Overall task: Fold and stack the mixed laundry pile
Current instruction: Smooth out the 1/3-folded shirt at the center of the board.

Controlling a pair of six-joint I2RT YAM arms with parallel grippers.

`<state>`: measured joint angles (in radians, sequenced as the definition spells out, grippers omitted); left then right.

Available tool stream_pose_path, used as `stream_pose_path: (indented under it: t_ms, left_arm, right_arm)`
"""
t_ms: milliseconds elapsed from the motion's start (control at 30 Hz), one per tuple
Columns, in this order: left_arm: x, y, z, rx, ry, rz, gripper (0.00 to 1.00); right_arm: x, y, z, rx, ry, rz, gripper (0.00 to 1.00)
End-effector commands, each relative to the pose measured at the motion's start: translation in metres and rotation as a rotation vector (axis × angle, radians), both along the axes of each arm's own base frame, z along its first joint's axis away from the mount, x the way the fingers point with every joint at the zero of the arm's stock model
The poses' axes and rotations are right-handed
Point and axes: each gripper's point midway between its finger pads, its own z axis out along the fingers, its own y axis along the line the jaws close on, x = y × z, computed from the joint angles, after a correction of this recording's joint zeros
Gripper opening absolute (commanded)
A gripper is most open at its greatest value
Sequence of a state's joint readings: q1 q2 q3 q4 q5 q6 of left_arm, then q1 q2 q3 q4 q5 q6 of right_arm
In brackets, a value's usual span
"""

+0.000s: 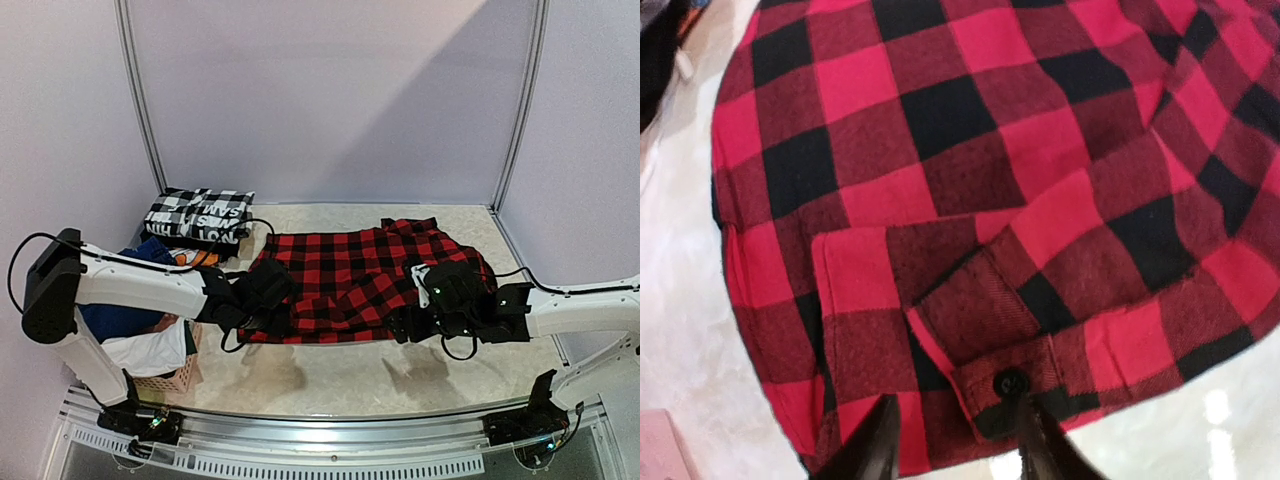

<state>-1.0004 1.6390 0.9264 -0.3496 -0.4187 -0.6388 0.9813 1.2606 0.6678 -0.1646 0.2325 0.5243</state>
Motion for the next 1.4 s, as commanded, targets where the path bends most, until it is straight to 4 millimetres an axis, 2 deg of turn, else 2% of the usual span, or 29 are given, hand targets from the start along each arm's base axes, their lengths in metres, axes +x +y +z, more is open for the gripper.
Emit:
stream_pose_path:
  t_ms: [0, 67, 200, 333, 400, 567, 667, 767, 900, 1033, 1133, 1267, 1367]
  left_arm:
    - [-0.009, 0.005, 0.019, 0.082, -0.081, 0.003, 0.53]
    - [-0.011, 0.0, 0.038, 0.091, -0.13, -0.012, 0.59]
    - [-0.014, -0.028, 0.058, 0.026, -0.146, -0.098, 0.6]
    - [-0.024, -0.075, 0.054, -0.113, -0.085, -0.246, 0.55]
    - [-0.026, -0.092, 0.052, -0.155, -0.074, -0.291, 0.53]
    - [-0.024, -0.12, 0.039, -0.189, -0.048, -0.352, 0.51]
    - [-0.02, -0.128, 0.027, -0.179, -0.038, -0.363, 0.5]
    - [-0.015, -0.127, 0.013, -0.169, -0.018, -0.354, 0.49]
    - [-0.001, -0.117, -0.013, -0.165, 0.023, -0.314, 0.48]
    - [0.001, -0.102, -0.043, -0.145, 0.071, -0.277, 0.48]
    - [-0.003, -0.089, -0.06, -0.12, 0.097, -0.24, 0.48]
    - [-0.008, -0.06, -0.07, -0.077, 0.115, -0.137, 0.48]
    - [-0.013, -0.041, -0.059, -0.075, 0.089, -0.076, 0.48]
  right_arm:
    - [-0.001, 0.012, 0.005, 0.038, 0.009, 0.02, 0.81]
    - [0.0, 0.017, 0.008, 0.049, 0.015, 0.034, 0.8]
    - [0.011, 0.017, 0.007, 0.076, 0.049, 0.023, 0.69]
    - [0.031, 0.006, -0.001, 0.086, 0.093, -0.017, 0.56]
    - [0.042, -0.002, -0.007, 0.086, 0.116, -0.04, 0.52]
    - [0.072, -0.026, -0.021, 0.101, 0.164, -0.09, 0.45]
    - [0.09, -0.047, -0.038, 0.081, 0.201, -0.14, 0.43]
    - [0.106, -0.072, -0.061, 0.055, 0.242, -0.209, 0.42]
    - [0.117, -0.091, -0.083, 0.063, 0.287, -0.254, 0.41]
    - [0.117, -0.106, -0.102, 0.013, 0.317, -0.302, 0.4]
    - [0.112, -0.125, -0.113, -0.048, 0.337, -0.386, 0.4]
    - [0.103, -0.139, -0.114, -0.061, 0.35, -0.47, 0.39]
    - [0.098, -0.139, -0.101, -0.037, 0.341, -0.472, 0.4]
